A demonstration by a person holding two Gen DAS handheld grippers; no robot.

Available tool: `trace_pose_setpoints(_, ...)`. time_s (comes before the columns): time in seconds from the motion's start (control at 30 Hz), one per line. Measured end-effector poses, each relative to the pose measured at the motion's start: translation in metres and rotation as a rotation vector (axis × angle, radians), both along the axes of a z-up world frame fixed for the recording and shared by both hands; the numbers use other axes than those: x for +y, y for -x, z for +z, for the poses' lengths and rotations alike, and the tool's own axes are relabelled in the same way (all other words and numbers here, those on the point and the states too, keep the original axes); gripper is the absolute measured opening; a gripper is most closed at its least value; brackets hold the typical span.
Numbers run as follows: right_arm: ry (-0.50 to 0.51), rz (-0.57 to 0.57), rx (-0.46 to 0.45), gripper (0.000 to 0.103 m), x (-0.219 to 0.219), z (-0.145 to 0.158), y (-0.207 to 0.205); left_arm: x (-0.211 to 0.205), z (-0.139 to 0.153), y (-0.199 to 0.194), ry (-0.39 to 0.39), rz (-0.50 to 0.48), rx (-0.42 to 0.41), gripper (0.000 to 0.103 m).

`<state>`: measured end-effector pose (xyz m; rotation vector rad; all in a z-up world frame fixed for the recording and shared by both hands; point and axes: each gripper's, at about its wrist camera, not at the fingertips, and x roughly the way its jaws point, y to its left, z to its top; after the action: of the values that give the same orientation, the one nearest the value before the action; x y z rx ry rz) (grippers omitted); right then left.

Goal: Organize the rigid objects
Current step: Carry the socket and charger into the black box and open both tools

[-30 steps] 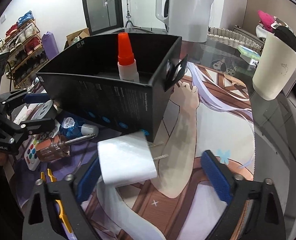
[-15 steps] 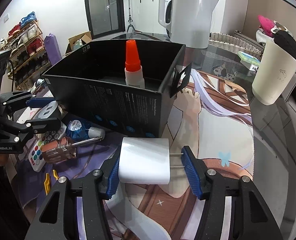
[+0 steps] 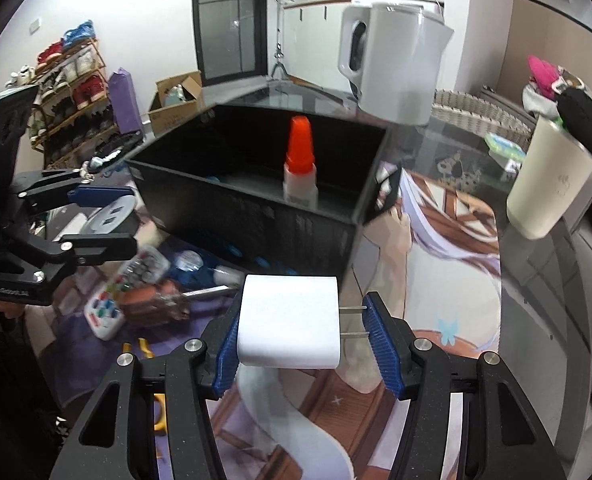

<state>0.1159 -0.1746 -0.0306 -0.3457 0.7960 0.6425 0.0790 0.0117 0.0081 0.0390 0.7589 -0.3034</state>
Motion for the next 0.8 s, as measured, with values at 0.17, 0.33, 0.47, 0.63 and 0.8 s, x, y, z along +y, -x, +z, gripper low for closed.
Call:
trace_pose_setpoints(0.17, -0.038, 0.01, -0.054, 0.057, 0.001, 0.023, 0.009, 0.0, 0.021, 0.002, 0.018, 0.008, -0.071, 0.056)
trace_pose_setpoints(0.33, -0.104, -0.02, -0.112, 0.057, -0.006, 0.043, 0.012, 0.003, 0.041, 0.003, 0.055, 0.016, -0.152, 0.056)
trace_pose_setpoints(0.47, -0.143, -0.044, -0.134, 0.057, -0.008, 0.054, 0.009, 0.006, 0.048, -0.001, 0.067, 0.033, -0.174, 0.056)
trace_pose_setpoints(0.63, -0.16, -0.04, -0.151, 0.057, 0.0, 0.064, 0.004, 0.01, 0.052, -0.012, 0.068, 0.073, -0.188, 0.056)
trace_pose_setpoints(0.8, -0.166, -0.032, -0.15, 0.057, 0.01, 0.064, -0.003, 0.012, 0.051, -0.028, 0.067, 0.112, -0.187, 0.056)
